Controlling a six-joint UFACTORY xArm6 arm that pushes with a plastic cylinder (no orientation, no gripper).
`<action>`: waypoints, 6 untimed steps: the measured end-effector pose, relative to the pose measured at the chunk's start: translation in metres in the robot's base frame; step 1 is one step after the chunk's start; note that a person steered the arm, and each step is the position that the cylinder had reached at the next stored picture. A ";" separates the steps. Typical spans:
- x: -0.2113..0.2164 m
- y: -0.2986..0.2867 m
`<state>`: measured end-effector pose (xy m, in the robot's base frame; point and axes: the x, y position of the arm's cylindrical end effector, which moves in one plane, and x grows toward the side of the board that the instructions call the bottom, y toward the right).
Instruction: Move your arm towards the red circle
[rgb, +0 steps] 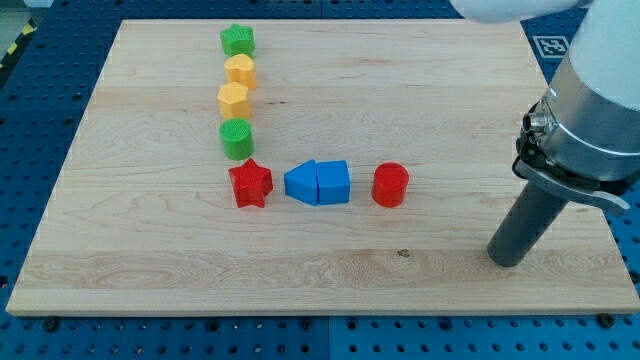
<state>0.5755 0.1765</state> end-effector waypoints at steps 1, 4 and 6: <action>0.000 0.000; -0.050 0.000; -0.064 0.000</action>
